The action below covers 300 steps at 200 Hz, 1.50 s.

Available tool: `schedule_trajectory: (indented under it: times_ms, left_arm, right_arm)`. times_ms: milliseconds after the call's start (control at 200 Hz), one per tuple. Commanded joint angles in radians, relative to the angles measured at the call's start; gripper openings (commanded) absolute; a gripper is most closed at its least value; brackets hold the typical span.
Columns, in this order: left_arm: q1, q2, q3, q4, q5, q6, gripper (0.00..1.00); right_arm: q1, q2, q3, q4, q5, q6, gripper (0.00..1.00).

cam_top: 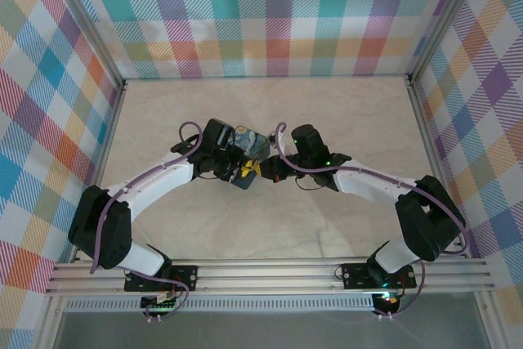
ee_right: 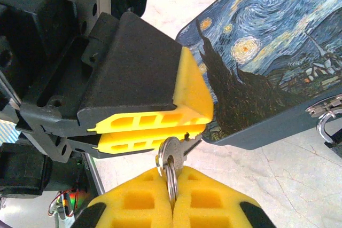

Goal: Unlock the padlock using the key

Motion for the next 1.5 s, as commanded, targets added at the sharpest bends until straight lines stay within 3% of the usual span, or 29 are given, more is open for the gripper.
schedule_trajectory:
  times_ms: [0,665,1150,1495]
  left_arm:
    - [0.010,-0.060,-0.023,-0.022,-0.034,-0.027,0.18]
    - [0.010,-0.043,-0.032,0.021,0.007,-0.051,0.17]
    - [0.010,-0.042,-0.038,0.035,0.012,-0.062,0.09]
    - [0.010,-0.035,-0.037,0.049,0.017,-0.073,0.12]
  right_arm:
    - [-0.001,0.014,0.022,0.004,0.018,0.016,0.05]
    - [-0.001,0.032,0.014,0.106,0.008,0.085,0.05]
    - [-0.001,0.053,0.018,0.125,0.002,0.096,0.05]
    - [0.000,0.056,0.012,0.148,-0.011,0.108,0.06]
